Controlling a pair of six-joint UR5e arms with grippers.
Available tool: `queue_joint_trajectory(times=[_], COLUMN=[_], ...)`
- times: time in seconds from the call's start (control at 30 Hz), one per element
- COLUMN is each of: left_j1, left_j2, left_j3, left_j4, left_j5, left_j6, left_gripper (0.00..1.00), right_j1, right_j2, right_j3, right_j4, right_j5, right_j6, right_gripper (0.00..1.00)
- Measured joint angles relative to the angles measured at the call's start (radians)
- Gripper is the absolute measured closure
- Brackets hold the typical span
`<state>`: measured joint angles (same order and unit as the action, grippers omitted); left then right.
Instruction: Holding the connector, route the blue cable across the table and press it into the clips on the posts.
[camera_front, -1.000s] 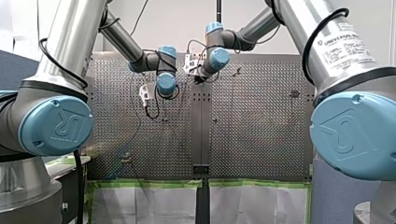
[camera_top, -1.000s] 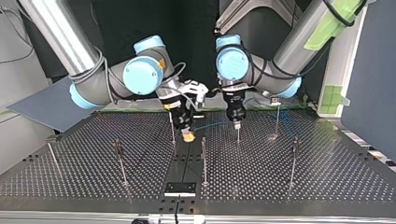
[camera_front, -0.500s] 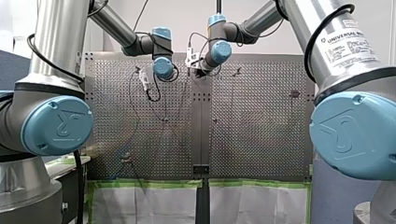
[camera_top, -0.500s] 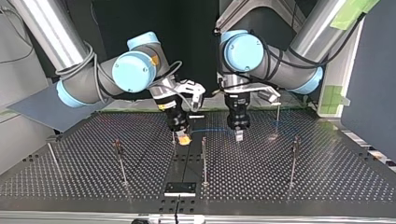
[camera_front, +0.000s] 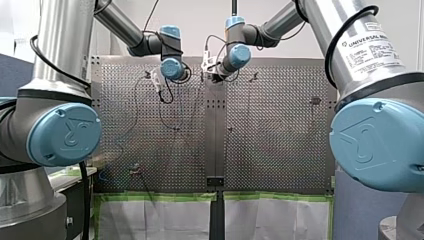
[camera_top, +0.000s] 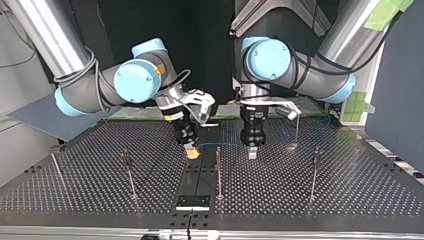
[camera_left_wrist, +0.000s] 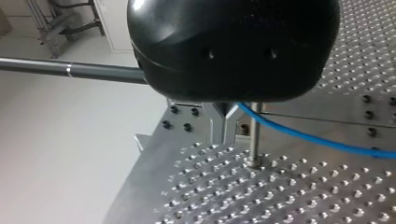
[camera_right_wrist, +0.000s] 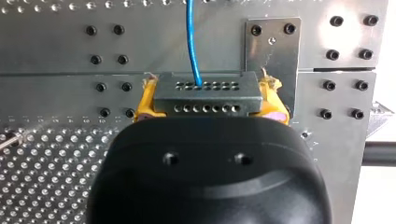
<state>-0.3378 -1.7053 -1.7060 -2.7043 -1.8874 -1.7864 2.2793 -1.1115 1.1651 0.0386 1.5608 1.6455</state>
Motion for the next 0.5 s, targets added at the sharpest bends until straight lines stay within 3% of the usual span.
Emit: queue_joint_trajectory(times=[0.33, 0.5], left_j1=[0.011, 0.020], left_j2=[-0.019, -0.024], left_j3=[0.002, 0.005], left_j4=[0.005, 0.018], left_j5=[0.029, 0.047], left_j6=[0.004, 0.003], left_gripper=[1.00, 1.00], right_j1=[-0.029, -0.041], right_j2=[0.000, 0.000], right_j3=[-0.020, -0.030], right_j4=[-0.002, -0.001], right_j5=[-0.069, -0.083], right_j6=[0.038, 0.047], right_gripper=[1.00, 1.00])
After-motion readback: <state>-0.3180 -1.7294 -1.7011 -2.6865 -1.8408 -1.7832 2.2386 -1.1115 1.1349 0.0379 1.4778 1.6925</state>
